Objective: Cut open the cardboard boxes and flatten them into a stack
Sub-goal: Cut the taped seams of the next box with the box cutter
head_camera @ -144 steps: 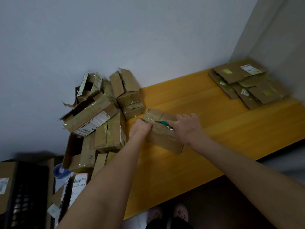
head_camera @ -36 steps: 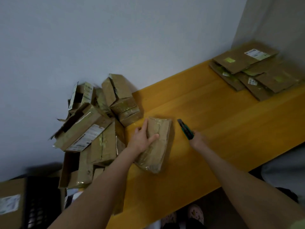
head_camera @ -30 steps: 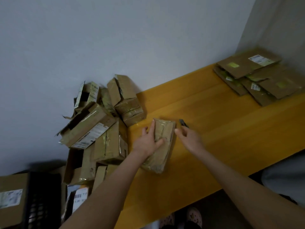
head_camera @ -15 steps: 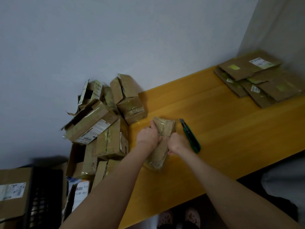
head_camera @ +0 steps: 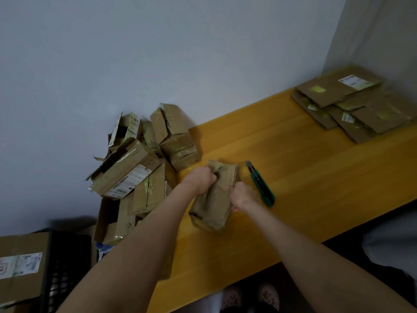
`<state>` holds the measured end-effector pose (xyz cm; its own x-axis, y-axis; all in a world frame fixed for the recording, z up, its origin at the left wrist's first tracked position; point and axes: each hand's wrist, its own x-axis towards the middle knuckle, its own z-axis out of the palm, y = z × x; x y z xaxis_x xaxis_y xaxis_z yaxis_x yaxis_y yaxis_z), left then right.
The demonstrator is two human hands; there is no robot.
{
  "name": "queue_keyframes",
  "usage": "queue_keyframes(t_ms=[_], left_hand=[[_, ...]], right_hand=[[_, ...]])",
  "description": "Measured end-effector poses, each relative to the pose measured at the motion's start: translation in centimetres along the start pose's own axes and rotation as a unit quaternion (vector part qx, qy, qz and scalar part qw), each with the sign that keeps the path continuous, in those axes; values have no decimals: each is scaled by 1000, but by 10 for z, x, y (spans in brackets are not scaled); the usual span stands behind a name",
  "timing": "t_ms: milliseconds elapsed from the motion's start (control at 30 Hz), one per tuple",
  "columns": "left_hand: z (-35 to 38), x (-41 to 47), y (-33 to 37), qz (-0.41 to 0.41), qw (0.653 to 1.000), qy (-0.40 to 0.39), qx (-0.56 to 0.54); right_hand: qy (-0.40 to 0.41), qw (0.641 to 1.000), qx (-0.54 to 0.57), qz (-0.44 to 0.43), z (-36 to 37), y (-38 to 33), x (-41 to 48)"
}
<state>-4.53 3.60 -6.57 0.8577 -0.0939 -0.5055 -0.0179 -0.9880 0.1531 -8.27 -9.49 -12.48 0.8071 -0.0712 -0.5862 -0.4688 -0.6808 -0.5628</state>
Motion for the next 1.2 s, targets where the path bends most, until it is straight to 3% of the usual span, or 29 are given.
queue_keyframes(t_ms=[167, 367, 433, 533, 800, 933, 1200], left_hand=[[-7, -1, -18, 40, 996, 1, -74], [-13, -6, -32, 29, 991, -25, -125], [-16, -9, -30, 22, 993, -31, -108], [-13, -10, -16, 5, 1000, -2, 7], [3, 3, 17, -17, 976, 150, 157], [-4, 8, 18, -4, 977, 156, 145], [-22, 20, -2, 43, 992, 96, 74]], right_hand=[[-24, 1000, 17, 0, 0, 2, 0], [-69, 993, 91, -8, -3, 6, -6], [-56, 997, 45, -15, -5, 3, -10], [-5, 998, -56, -39, -10, -10, -11], [-57, 996, 71, -21, -13, -18, -3], [-48, 992, 117, -19, -11, -10, 1], [-40, 993, 102, -48, -7, 0, 9]])
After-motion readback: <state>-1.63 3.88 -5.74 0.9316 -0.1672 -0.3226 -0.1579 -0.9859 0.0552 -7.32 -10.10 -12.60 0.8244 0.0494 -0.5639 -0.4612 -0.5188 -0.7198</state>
